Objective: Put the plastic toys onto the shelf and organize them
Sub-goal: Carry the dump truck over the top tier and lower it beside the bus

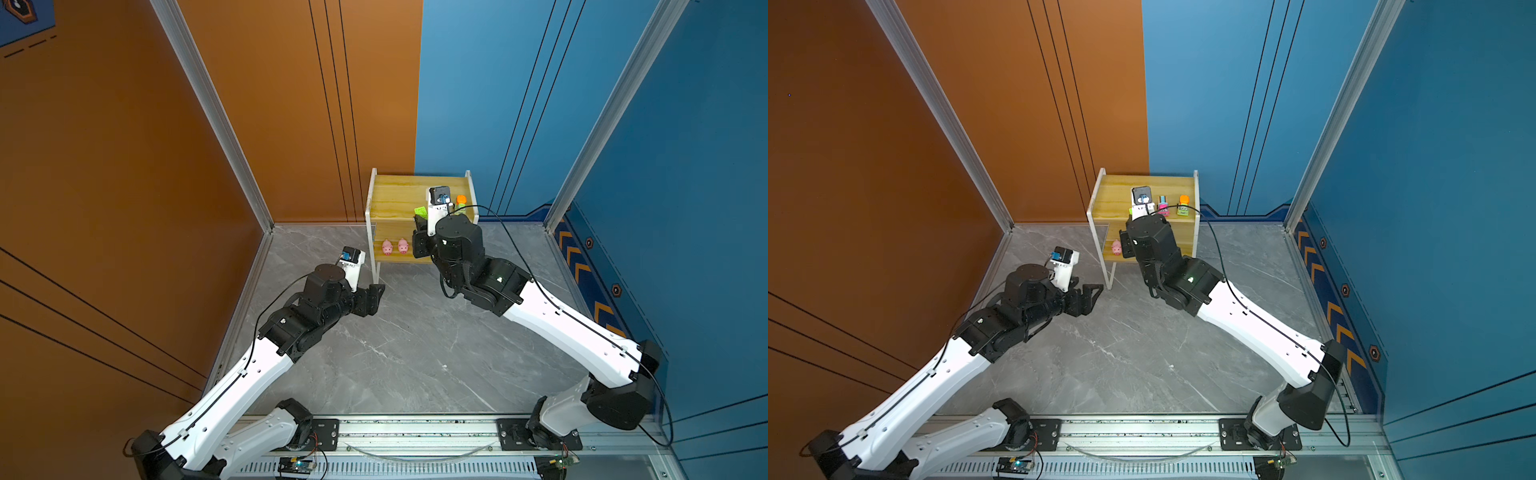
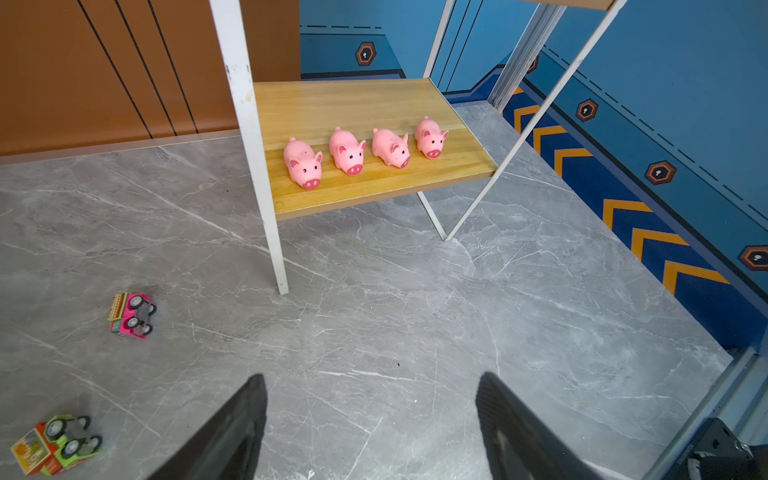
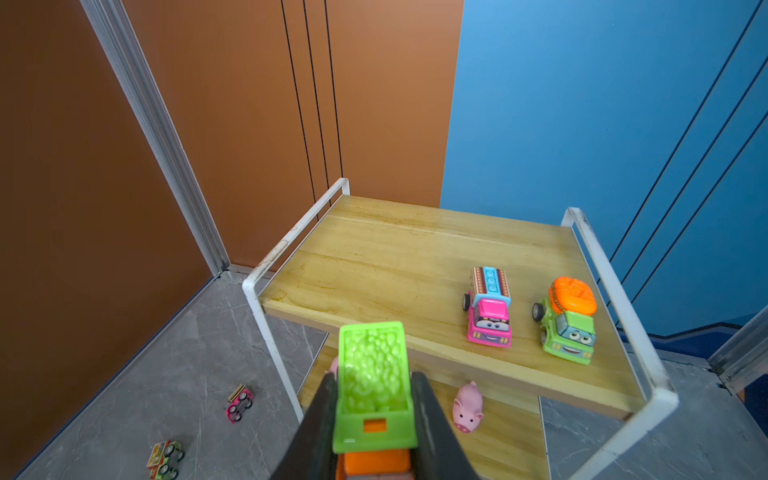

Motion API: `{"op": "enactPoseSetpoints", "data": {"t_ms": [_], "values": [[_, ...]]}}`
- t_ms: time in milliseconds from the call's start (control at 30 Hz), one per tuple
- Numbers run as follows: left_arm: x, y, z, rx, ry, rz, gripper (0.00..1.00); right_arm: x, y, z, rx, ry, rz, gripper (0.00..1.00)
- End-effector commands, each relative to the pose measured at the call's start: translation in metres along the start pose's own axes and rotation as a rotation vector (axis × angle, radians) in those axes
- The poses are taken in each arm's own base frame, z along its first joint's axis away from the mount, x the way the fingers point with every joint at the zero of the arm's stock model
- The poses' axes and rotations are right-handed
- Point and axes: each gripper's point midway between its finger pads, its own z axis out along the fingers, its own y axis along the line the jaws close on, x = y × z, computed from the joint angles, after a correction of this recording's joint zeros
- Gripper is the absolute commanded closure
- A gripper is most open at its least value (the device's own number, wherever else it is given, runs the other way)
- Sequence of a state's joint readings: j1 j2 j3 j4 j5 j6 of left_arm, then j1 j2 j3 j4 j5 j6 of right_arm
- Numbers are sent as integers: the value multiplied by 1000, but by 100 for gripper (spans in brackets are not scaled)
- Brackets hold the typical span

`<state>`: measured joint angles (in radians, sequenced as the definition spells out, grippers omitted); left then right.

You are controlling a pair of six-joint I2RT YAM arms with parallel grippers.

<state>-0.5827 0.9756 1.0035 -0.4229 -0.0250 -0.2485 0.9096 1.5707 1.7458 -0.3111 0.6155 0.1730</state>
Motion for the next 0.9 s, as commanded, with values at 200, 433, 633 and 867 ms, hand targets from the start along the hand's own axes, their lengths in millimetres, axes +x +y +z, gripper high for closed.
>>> {"op": "enactPoseSetpoints", "data": {"t_ms": [200,433,633,867], "values": [[5,7,-7,-23,-42,81,19,-8,-15,34,132,12,42,78],[12,6,-3,-7,-40,66,18,-6,-20,52,189,12,63,78],[13,6,1,11,-31,39,18,5,-24,66,220,29,81,78],[13,8,2,12,-28,23,18,16,-31,80,256,46,94,77]]}}
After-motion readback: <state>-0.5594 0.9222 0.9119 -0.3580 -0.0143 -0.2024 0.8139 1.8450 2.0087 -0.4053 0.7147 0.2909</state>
